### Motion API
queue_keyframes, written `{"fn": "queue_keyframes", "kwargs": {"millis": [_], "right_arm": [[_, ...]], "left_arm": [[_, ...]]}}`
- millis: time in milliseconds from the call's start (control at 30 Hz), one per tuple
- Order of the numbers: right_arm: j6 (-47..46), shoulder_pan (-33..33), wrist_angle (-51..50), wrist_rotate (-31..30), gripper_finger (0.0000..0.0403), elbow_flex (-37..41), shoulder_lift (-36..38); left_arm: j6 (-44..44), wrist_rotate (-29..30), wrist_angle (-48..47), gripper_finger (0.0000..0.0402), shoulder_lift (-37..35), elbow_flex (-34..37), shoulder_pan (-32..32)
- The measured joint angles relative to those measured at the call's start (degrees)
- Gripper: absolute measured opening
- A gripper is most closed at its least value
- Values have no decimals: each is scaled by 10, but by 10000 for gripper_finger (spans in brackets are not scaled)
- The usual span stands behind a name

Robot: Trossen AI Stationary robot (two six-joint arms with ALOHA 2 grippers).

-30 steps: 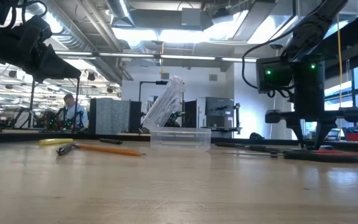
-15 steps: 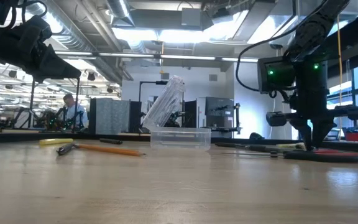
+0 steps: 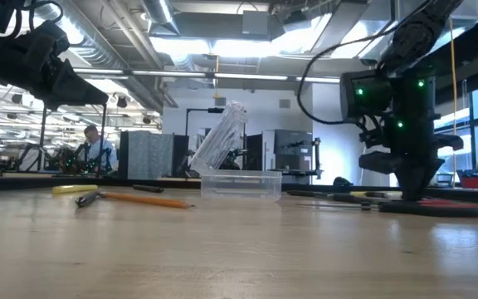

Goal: Pick & place school supplies into a supply box
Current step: Put the transparent pen into the transparent supply box

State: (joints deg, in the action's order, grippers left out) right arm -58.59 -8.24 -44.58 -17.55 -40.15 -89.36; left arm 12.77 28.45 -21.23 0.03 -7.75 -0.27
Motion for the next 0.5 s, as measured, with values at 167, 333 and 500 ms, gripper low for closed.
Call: {"fn": "queue_keyframes", "kwargs": {"millis": [167,333,500], "right_arm": [[76,10,14,11,50,-18,0],[114,10,8,-34,50,-24,0],[152,10,13,-44,50,-25,1]], "left_arm": [[0,0,0,8,0,0,0],[0,0,0,11,0,0,0],[1,0,0,12,0,0,0]]}}
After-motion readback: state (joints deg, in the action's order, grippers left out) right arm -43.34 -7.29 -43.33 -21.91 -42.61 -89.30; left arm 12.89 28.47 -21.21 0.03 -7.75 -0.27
